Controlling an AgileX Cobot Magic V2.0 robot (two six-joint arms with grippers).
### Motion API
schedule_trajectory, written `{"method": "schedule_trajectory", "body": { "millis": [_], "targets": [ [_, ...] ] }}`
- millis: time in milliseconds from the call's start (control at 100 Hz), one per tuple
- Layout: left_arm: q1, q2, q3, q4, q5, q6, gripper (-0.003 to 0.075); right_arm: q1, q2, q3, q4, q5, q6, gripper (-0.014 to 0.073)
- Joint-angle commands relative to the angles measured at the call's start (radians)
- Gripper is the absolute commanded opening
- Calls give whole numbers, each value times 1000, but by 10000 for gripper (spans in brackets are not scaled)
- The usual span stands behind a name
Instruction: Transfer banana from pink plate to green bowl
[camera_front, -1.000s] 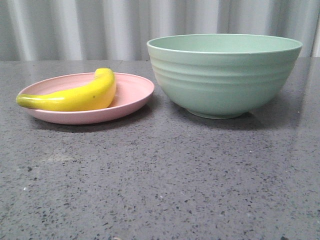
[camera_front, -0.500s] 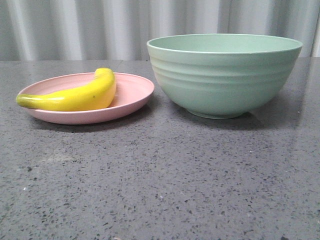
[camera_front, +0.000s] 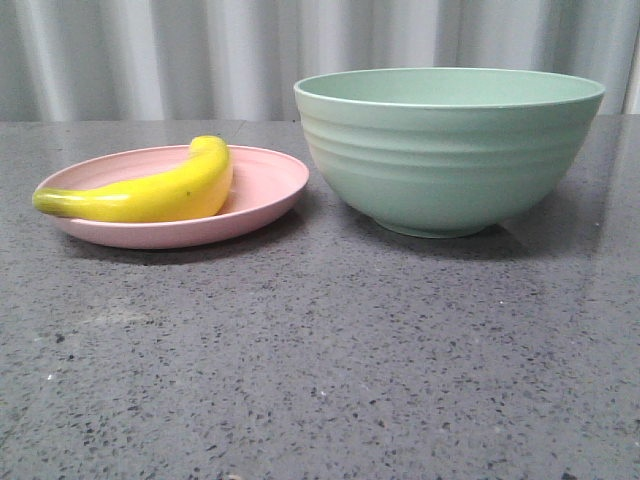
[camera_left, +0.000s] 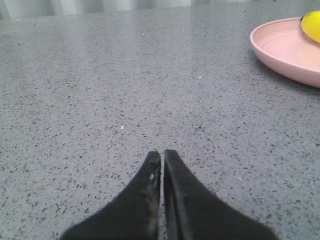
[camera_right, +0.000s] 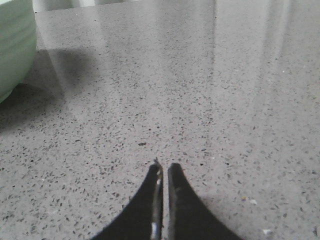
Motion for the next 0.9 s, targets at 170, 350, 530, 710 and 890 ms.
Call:
{"method": "schedule_trajectory", "body": {
  "millis": [170,350,530,710,890],
  "targets": [
    [2,-17,7,-2,-132,-1,-20,-4,-20,24,-3,-18,0,-62],
    [2,-17,7,-2,-155,-1,-20,-4,-20,24,-2,-41,0,-62],
    [2,-17,7,-2,-175,-1,-20,-4,-20,24,-2,-147,7,-62],
    [2,-17,7,-2,-233,-1,-20,-4,-20,24,6,-296,7,-62],
    [2,-17,7,-2,-262,-1,-20,-4,-20,24,6,-303,0,-62]
  ]
}}
